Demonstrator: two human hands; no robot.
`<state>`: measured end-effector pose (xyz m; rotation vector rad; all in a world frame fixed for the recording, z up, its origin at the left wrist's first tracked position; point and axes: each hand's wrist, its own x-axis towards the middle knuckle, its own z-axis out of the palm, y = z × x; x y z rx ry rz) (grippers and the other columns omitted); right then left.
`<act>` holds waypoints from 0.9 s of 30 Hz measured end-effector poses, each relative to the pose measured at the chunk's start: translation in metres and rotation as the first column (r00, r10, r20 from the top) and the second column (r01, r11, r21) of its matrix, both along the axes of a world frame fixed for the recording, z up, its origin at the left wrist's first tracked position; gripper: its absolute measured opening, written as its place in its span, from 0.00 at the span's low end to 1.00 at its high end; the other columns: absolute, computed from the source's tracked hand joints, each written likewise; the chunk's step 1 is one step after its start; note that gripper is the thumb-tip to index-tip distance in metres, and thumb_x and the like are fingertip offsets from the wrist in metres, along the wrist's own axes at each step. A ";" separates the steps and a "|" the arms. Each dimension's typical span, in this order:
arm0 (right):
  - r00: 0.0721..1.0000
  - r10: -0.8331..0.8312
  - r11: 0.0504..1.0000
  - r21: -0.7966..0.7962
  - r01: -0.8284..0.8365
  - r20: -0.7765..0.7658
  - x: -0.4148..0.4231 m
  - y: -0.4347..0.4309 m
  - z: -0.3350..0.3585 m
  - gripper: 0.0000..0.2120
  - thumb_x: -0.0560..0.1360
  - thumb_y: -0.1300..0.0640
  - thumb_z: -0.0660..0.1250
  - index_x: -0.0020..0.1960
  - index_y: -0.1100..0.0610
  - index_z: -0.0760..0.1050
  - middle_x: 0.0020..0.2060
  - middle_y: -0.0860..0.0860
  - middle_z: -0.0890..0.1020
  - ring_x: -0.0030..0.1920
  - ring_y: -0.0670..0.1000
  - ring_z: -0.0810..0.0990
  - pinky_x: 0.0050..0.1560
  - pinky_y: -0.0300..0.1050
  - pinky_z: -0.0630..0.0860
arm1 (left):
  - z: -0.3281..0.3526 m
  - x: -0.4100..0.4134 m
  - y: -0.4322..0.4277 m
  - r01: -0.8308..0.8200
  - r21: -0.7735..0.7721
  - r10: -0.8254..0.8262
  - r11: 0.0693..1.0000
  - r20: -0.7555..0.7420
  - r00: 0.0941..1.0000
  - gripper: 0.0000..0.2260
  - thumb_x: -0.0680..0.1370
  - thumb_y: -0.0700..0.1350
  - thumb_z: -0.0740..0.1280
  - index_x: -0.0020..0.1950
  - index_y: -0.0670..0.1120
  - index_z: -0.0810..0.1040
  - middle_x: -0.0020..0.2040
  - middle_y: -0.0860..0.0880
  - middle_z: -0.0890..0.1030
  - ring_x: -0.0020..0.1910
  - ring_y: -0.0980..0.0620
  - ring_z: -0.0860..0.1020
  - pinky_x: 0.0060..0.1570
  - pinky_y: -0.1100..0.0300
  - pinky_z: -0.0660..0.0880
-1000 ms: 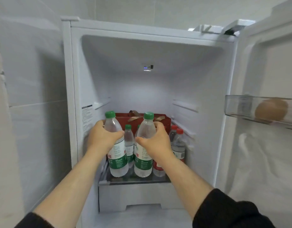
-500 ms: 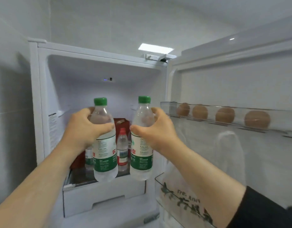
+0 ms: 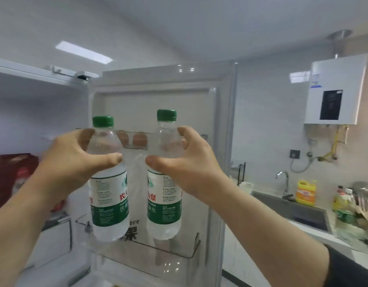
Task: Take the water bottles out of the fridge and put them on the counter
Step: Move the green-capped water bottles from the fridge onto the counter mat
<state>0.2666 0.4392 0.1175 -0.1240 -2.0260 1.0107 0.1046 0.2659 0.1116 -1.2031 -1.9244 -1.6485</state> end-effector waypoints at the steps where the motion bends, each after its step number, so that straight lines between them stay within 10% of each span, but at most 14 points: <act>1: 1.000 -0.027 1.000 0.001 0.027 -0.007 0.018 0.006 0.003 0.27 0.58 0.41 0.78 0.55 0.41 0.74 0.46 0.40 0.83 0.42 0.36 0.81 0.40 0.34 0.77 | 0.004 0.016 0.010 0.040 0.005 -0.040 0.999 -0.013 0.999 0.17 0.59 0.53 0.80 0.45 0.63 0.82 0.42 0.66 0.84 0.40 0.65 0.82 0.41 0.59 0.74; 7: 0.990 -0.139 0.990 -0.017 0.139 -0.025 0.152 0.049 0.013 0.26 0.59 0.47 0.80 0.55 0.43 0.77 0.43 0.43 0.85 0.43 0.43 0.85 0.48 0.48 0.82 | 0.021 0.128 0.078 0.317 0.040 -0.317 0.948 -0.006 0.948 0.20 0.55 0.55 0.78 0.45 0.66 0.83 0.43 0.59 0.87 0.41 0.59 0.85 0.45 0.57 0.76; 13: 0.949 -0.316 0.949 0.001 0.316 -0.011 0.300 0.093 0.014 0.27 0.62 0.49 0.82 0.58 0.44 0.75 0.44 0.43 0.85 0.41 0.37 0.83 0.32 0.26 0.74 | 0.018 0.253 0.158 0.528 0.032 -0.529 0.848 0.020 0.848 0.24 0.53 0.57 0.83 0.47 0.61 0.84 0.43 0.56 0.87 0.42 0.56 0.86 0.44 0.56 0.78; 20: 0.842 -0.540 0.842 0.006 0.540 0.009 0.434 0.146 -0.008 0.29 0.60 0.45 0.81 0.58 0.43 0.75 0.46 0.43 0.86 0.44 0.41 0.85 0.45 0.42 0.79 | 0.004 0.372 0.253 0.719 0.042 -0.720 0.694 0.014 0.694 0.17 0.61 0.48 0.79 0.47 0.62 0.84 0.43 0.55 0.87 0.42 0.54 0.86 0.45 0.53 0.78; 27: 0.718 -0.695 0.719 0.004 0.695 0.040 0.514 0.203 -0.032 0.29 0.61 0.45 0.81 0.59 0.43 0.75 0.48 0.44 0.85 0.46 0.41 0.84 0.43 0.38 0.78 | -0.018 0.450 0.347 0.805 0.002 -0.804 0.594 0.057 0.592 0.18 0.64 0.43 0.80 0.50 0.54 0.82 0.42 0.56 0.87 0.41 0.56 0.85 0.46 0.53 0.79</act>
